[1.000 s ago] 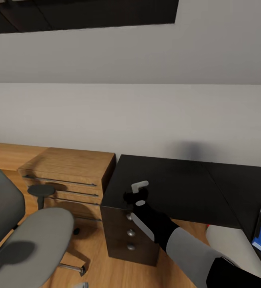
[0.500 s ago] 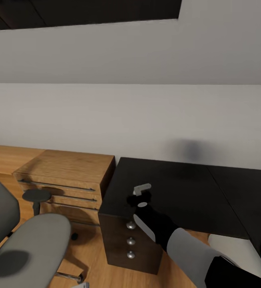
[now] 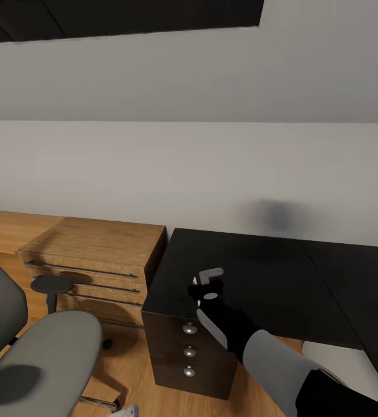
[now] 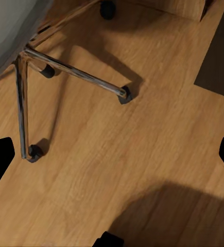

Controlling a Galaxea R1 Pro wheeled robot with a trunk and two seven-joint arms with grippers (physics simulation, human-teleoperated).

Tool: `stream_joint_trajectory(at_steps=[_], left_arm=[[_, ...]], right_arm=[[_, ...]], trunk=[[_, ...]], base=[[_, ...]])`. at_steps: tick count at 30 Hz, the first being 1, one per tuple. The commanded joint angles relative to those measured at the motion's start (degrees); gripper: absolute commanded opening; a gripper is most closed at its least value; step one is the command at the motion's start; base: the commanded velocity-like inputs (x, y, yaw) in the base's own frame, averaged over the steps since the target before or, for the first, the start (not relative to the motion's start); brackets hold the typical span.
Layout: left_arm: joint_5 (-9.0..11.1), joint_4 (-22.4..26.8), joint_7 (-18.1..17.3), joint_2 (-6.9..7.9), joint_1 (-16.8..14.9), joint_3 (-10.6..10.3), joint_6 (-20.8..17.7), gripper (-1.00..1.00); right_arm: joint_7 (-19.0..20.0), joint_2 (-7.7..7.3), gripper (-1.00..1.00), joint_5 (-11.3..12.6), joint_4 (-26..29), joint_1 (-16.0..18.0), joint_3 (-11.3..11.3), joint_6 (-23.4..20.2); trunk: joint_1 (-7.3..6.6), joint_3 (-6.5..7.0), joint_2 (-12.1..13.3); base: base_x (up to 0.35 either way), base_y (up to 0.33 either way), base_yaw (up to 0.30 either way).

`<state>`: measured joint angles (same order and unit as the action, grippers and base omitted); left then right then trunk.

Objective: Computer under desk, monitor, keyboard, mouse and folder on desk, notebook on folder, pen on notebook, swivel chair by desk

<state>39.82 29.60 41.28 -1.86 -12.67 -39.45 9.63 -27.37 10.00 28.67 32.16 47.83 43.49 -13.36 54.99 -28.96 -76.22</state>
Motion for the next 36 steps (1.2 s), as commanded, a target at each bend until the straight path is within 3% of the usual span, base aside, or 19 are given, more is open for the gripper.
stream_joint_trajectory(at_steps=[1, 4, 12, 18, 36], left_arm=[[0.6, 0.2, 0.3, 0.01, -0.1, -0.5, 1.4, 1.00], [0.6, 0.4, 0.2, -0.05, -0.1, -0.5, 4.2, 1.00], [0.6, 0.4, 0.2, -0.07, -0.1, -0.6, 5.3, 1.00], [0.6, 0.4, 0.3, -0.08, -0.1, -0.6, 5.4, 1.00], [0.6, 0.4, 0.3, -0.07, -0.1, -0.5, 5.4, 1.00]], right_arm=[[-0.1, 0.00, 1.00, 0.2, -0.1, 0.1, 0.0, -0.2], [1.5, 0.00, 1.00, 0.2, -1.5, 0.1, -0.7, 1.0], [4.7, 0.00, 1.00, 0.2, -5.4, 0.2, -1.3, 5.2], [5.4, 0.00, 1.00, 0.2, -6.2, 0.2, -1.4, 7.0], [5.3, 0.00, 1.00, 0.5, -6.9, 0.3, -1.8, 6.9]], trunk=[[0.00, -0.06, 0.0], [0.00, -0.06, 0.0], [0.00, -0.06, 0.0], [1.32, -1.14, -2.4], [5.27, -4.37, -9.7]], base=[[0.001, 0.000, 0.000], [0.000, 0.000, 0.000], [0.000, 0.000, 0.000], [0.000, 0.000, 0.000], [0.000, 0.000, 0.000]])
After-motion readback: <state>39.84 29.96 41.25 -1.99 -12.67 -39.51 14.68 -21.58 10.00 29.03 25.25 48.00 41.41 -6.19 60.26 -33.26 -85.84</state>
